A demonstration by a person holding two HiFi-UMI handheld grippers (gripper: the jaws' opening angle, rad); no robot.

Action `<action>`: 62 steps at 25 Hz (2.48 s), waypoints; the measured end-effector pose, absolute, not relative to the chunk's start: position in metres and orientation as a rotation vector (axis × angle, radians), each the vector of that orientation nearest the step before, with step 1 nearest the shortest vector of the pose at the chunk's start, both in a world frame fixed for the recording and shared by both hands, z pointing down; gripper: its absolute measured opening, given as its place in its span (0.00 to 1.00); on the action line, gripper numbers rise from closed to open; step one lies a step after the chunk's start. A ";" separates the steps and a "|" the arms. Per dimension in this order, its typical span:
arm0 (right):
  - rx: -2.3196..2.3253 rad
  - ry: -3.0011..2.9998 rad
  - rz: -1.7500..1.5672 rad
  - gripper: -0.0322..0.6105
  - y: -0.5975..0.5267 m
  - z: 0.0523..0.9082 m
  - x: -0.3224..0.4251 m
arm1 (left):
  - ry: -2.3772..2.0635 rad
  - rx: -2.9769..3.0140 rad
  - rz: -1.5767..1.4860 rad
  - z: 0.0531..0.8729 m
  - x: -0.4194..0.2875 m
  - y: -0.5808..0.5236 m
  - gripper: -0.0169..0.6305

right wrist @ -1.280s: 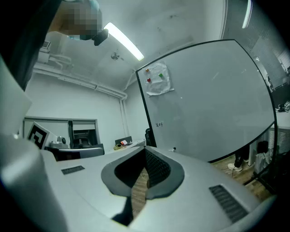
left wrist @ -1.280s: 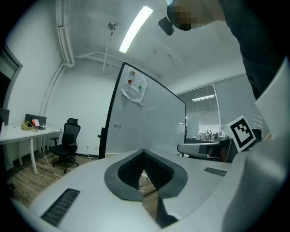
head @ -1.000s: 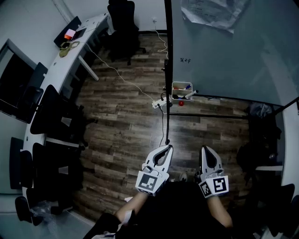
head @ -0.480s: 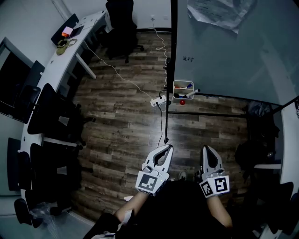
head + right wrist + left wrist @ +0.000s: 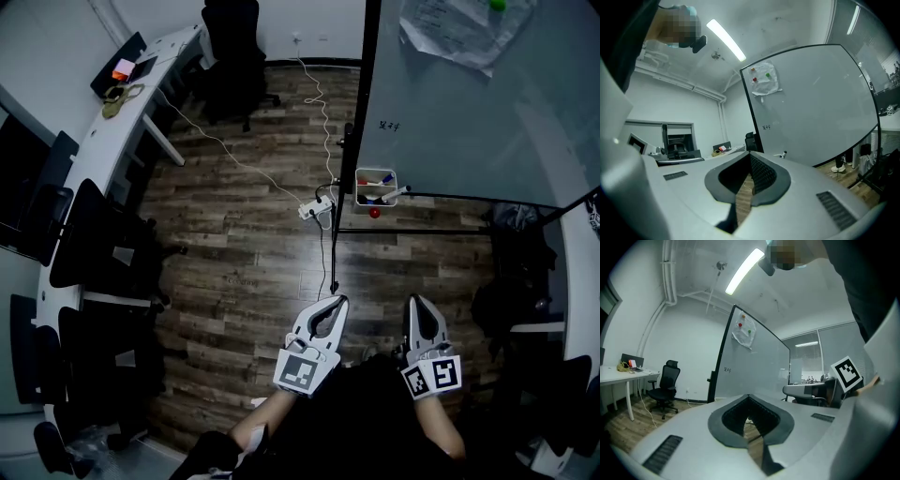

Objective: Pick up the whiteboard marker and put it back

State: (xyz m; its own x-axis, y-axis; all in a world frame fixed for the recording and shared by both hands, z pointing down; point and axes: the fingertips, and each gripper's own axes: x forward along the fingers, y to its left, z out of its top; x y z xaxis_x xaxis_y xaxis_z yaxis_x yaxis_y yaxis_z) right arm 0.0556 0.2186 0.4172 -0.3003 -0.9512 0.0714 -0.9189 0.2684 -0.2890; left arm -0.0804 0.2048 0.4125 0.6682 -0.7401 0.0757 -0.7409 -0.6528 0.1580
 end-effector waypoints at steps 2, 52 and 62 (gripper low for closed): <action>-1.809 2.390 -0.411 0.07 0.217 0.416 0.051 | -1.189 2.708 0.007 0.414 -0.087 0.203 0.04; -1.604 2.561 -0.528 0.07 0.053 0.450 0.129 | -1.332 2.646 0.193 0.447 0.027 0.049 0.04; -1.557 2.581 -0.534 0.07 0.033 0.453 0.125 | -1.360 2.654 0.209 0.445 0.028 0.036 0.04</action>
State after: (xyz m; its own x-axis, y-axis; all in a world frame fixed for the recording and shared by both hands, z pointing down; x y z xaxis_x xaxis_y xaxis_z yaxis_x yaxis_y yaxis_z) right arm 0.1252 0.0332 0.4526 -0.4799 -0.8704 0.1096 -0.8424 0.4223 -0.3347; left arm 0.0282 0.0358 0.4453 0.5788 -0.7926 0.1920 -0.8137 -0.5770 0.0710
